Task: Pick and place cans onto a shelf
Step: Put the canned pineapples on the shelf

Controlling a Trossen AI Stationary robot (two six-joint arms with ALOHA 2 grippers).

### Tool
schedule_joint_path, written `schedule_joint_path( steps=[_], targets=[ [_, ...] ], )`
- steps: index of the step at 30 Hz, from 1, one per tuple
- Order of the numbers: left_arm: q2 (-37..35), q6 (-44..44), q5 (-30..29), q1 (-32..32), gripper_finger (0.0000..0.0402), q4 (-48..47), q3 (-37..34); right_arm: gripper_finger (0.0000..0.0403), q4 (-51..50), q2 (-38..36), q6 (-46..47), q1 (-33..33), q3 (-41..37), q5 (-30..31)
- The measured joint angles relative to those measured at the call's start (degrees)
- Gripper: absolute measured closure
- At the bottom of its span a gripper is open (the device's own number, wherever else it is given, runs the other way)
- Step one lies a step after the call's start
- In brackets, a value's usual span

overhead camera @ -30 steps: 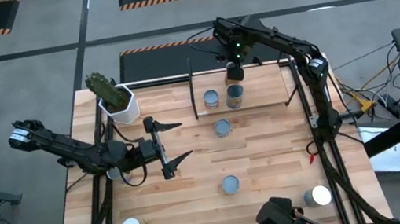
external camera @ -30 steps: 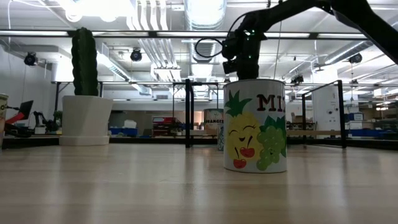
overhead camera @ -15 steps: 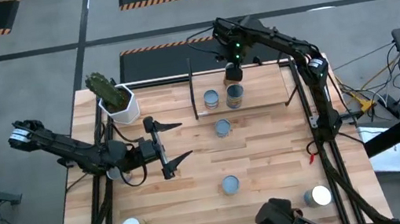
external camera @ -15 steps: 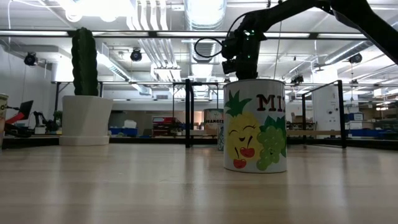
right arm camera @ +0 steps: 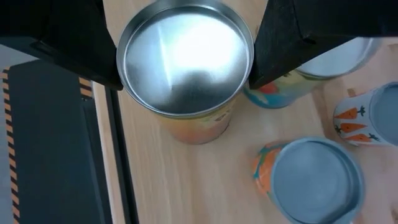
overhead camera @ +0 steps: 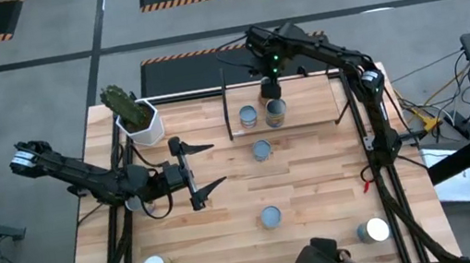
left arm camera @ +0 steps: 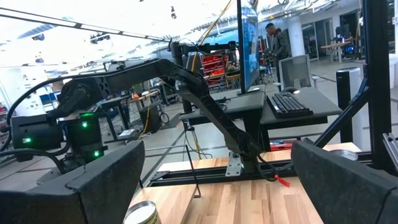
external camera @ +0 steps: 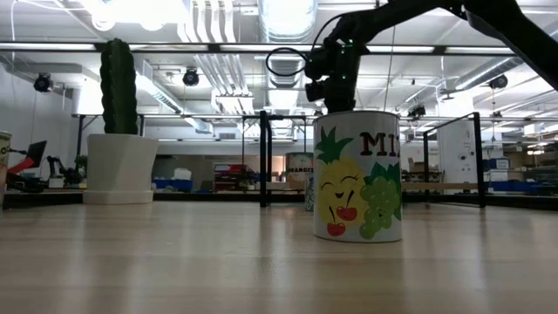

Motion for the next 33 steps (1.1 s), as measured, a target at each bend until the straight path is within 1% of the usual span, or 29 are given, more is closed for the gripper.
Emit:
schedule_joint_path(
  steps=[13,25,33],
  targets=[
    [0.0,0.0,0.0,-0.01,0.0015,0.02,0.0,0.0077,0.29,0.0,-0.03,0.0,-0.07,0.11],
    [0.0,0.0,0.0,0.0,0.0015,0.02,0.0,0.0053,1.07,0.0,0.99,0.0,-0.09,0.08],
    [0.0,-0.02,0.0,0.0,0.0015,0.02,0.0,0.0065,0.74,-0.45,0.83,0.0,1.18,0.06]
  ],
)
